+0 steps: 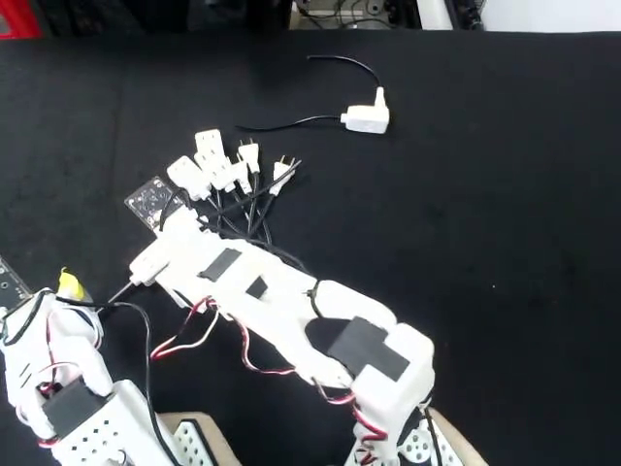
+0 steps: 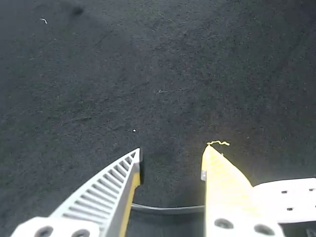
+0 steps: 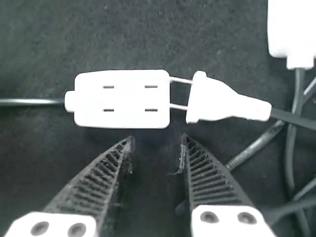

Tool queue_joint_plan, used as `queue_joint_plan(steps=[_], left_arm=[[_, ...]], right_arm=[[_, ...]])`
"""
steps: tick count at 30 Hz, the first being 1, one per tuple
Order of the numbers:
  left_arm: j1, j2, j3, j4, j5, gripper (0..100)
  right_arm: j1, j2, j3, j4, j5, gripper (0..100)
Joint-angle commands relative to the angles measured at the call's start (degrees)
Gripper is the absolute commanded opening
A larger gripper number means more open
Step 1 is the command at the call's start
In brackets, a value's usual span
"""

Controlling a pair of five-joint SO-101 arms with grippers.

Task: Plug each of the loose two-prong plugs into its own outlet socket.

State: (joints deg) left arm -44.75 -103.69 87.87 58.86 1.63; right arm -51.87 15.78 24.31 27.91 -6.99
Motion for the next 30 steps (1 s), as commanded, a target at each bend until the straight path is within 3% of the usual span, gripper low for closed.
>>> queue_joint_plan(steps=[1,8,12,17,23,30], left_arm=[[-0.31,-0.44,-0.4,-1.32,0.35,21],[-0.31,-0.44,-0.4,-1.32,0.35,21],[-0.22,-0.44,-0.4,-1.32,0.35,21],[0.22,-0.44,-0.31,-1.32,0.35,21],[-0.22,-0.44,-0.31,-1.32,0.35,21],[-0.31,-0.44,-0.31,-1.32,0.35,21]], right_arm=[[1.32,-7.96,-1.45,6.95,-0.35,14.1],[8.18,-22.46,2.07,19.25,-0.53,14.1],[16.09,-32.66,8.48,25.58,-0.35,14.1],[22.15,-47.16,19.3,20.84,-2.46,14.1],[13.71,-53.76,29.23,4.92,-22.86,14.2],[8.26,-37.76,26.68,-12.92,-51.6,14.2]])
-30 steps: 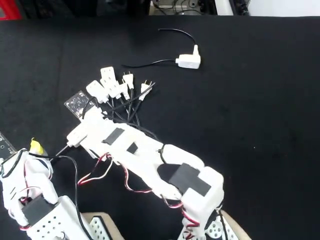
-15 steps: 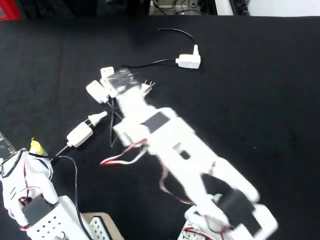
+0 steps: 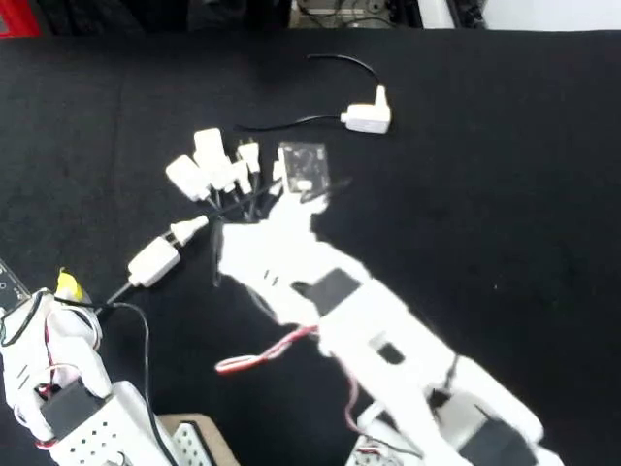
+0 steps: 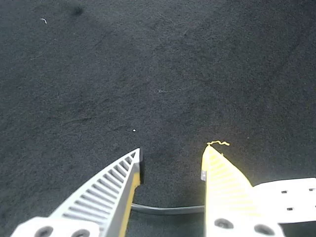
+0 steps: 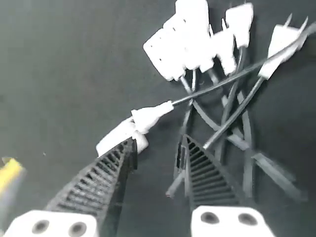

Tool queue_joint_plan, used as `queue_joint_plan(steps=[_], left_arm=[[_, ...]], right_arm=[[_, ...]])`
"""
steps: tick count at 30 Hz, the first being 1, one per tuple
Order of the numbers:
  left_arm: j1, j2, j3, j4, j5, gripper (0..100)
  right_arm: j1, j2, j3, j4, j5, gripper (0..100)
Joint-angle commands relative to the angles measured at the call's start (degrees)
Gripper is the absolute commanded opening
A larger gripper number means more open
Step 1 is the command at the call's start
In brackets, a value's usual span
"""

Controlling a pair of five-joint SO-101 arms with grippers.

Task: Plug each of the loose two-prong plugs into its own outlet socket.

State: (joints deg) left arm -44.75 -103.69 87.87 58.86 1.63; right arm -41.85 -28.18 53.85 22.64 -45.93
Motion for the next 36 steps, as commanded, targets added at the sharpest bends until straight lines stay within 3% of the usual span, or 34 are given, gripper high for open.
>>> queue_joint_plan(steps=[1,5,13,25,36], left_arm=[[-0.31,-0.44,-0.31,-1.32,0.35,21],[-0.31,-0.44,-0.31,-1.32,0.35,21],[-0.31,-0.44,-0.31,-1.32,0.35,21],[-0.31,-0.44,-0.31,-1.32,0.35,21],[-0.31,-0.44,-0.31,-1.32,0.35,21]], right_arm=[[-2.11,9.45,-4.0,-10.37,-15.56,14.2],[-2.11,22.02,-9.63,-16.35,-21.98,14.2],[-0.35,40.22,-22.37,-16.53,-33.41,14.2],[0.53,43.65,-25.36,-16.7,-34.2,14.2],[-3.25,43.91,-27.3,-16.79,-34.11,14.2]])
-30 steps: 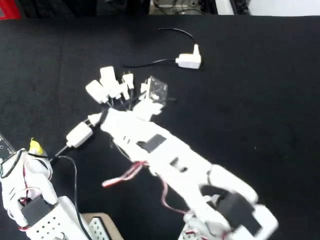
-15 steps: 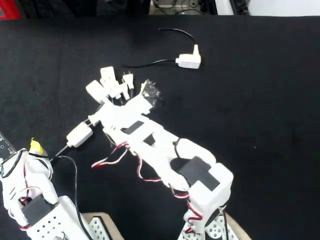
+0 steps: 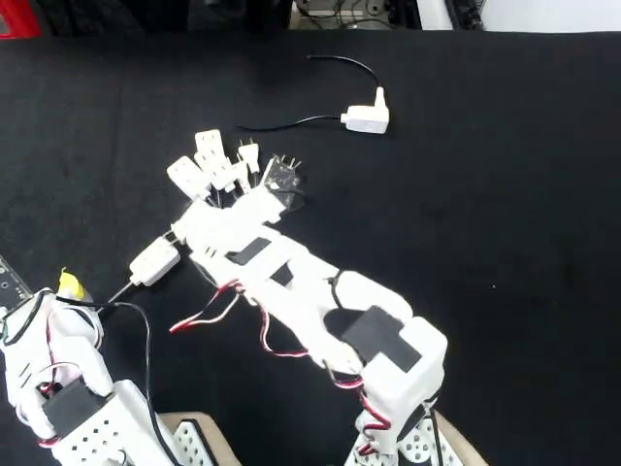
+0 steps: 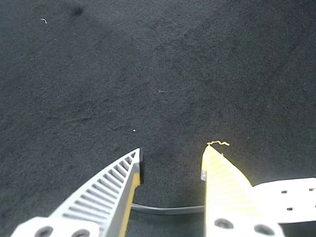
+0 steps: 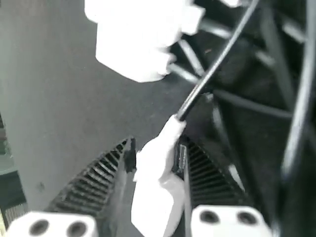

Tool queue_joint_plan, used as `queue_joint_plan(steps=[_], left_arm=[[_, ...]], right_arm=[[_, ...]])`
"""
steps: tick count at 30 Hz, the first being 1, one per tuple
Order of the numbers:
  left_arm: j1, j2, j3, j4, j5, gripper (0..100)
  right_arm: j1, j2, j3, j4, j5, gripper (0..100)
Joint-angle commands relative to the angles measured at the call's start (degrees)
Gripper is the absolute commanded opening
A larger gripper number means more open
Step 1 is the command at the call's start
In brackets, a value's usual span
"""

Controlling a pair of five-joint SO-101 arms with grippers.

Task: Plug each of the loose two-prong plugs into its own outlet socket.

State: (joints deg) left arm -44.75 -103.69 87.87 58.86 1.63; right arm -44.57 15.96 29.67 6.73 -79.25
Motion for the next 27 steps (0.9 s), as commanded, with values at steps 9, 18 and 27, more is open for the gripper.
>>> queue_joint_plan(steps=[9,18,27], left_arm=[[-0.31,-0.44,-0.31,-1.32,0.35,21],[-0.31,-0.44,-0.31,-1.32,0.35,21],[-0.31,-0.44,-0.31,-1.32,0.35,21]], right_arm=[[-0.62,5.05,-6.37,-1.05,-0.62,13.9],[-0.62,6.46,-10.33,-1.14,-0.26,14.2],[-0.26,12.35,-16.84,1.93,0.62,13.9]])
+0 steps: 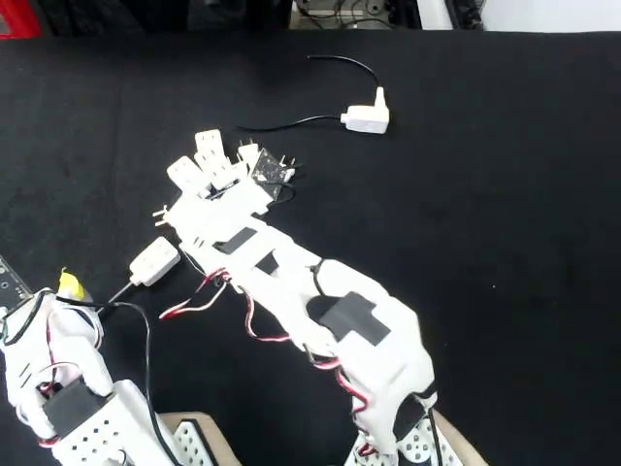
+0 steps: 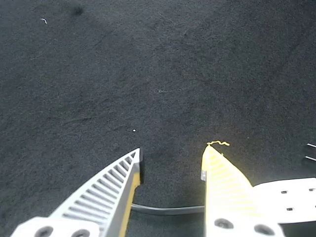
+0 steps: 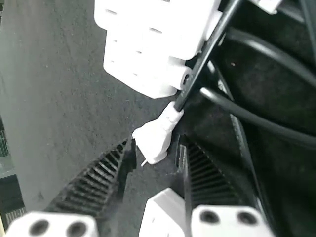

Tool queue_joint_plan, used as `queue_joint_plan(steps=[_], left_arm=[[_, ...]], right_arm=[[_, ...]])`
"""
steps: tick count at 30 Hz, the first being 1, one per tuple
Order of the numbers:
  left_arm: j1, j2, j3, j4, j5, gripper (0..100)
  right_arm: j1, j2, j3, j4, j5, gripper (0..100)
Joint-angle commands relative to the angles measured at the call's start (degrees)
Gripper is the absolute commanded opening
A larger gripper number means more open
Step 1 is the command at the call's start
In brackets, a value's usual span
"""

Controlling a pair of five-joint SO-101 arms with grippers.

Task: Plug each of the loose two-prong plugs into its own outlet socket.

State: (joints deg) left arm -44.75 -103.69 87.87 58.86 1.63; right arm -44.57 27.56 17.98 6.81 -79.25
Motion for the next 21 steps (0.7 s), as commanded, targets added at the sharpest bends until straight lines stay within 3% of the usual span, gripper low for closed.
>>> queue_joint_plan(steps=[1,11,16,21], left_arm=[[-0.31,-0.44,-0.31,-1.32,0.35,21],[-0.31,-0.44,-0.31,-1.32,0.35,21],[-0.31,-0.44,-0.31,-1.32,0.35,21],[-0.31,-0.44,-0.31,-1.32,0.35,21]], right_arm=[[-0.26,1.36,-7.08,4.57,0.79,13.9],[-0.35,8.13,-20.18,20.04,0.44,12.9],[-0.35,8.31,-20.7,20.48,0.88,1.8],[-0.35,8.31,-20.44,20.48,0.97,9.9]])
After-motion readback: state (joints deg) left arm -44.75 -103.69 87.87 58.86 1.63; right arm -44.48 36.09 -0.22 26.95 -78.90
